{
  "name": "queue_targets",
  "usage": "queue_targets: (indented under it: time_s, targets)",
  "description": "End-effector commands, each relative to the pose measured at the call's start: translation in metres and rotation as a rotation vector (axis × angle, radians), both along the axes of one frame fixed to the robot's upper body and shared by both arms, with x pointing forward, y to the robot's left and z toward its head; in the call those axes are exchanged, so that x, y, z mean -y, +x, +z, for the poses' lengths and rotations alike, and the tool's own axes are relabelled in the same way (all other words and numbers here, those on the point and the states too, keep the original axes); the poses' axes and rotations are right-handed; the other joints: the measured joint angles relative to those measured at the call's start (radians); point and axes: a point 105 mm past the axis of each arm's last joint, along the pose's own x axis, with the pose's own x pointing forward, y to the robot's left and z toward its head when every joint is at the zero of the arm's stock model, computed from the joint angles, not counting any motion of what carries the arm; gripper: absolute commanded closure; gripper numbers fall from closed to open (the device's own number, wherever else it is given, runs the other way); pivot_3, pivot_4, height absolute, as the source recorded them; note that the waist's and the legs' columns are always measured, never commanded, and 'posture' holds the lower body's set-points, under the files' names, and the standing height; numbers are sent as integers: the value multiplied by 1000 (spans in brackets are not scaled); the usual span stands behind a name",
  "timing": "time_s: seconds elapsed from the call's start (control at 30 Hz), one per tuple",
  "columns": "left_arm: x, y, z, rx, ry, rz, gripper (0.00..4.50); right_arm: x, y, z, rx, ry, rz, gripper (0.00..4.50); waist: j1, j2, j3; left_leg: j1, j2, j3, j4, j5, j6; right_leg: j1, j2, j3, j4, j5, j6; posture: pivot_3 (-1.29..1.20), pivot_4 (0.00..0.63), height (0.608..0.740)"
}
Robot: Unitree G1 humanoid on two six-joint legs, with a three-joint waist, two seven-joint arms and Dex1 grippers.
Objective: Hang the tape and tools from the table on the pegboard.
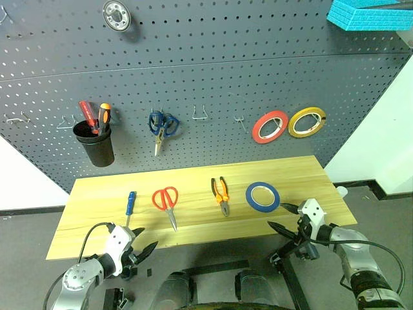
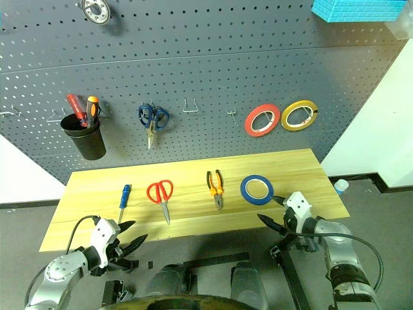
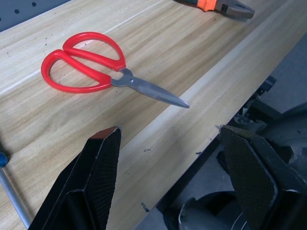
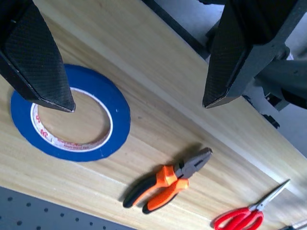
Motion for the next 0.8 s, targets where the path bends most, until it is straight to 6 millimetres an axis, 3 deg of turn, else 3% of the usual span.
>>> queue_targets:
  time_s: [0.03,0.13,0.17,0.33,0.8]
  targets:
    - [2,6,7,34,6,-15,1085,-3,2,4,42,-18,38,54,-5,1,1,0,-1,-2,0,0,0,1,-1,-2,0,0,0,22,41,740]
    - [2,7,6,33,9,-15,1085,0,8,6,52,0,-18,54,-23,4,2,-8,-20,-28,-2,0,0,13,-22,-28,4,-9,5,18,41,740]
    - [2,8,6,33,10,-15,1085,0,10,6,55,1,-23,54,-22,6,2,-2,-18,-26,-1,1,0,7,-24,-31,6,-11,6,16,41,740]
    - [2,9,6,32,14,-19,1085,-3,10,6,64,-10,-15,54,2,8,2,-1,-16,-23,-1,1,1,8,-18,-25,6,-11,5,15,39,740]
    - [2,6,6,33,12,-11,1085,-9,14,13,33,-57,-16,54,3,7,3,0,-15,-21,-5,1,0,6,-17,-23,5,-13,3,17,46,740]
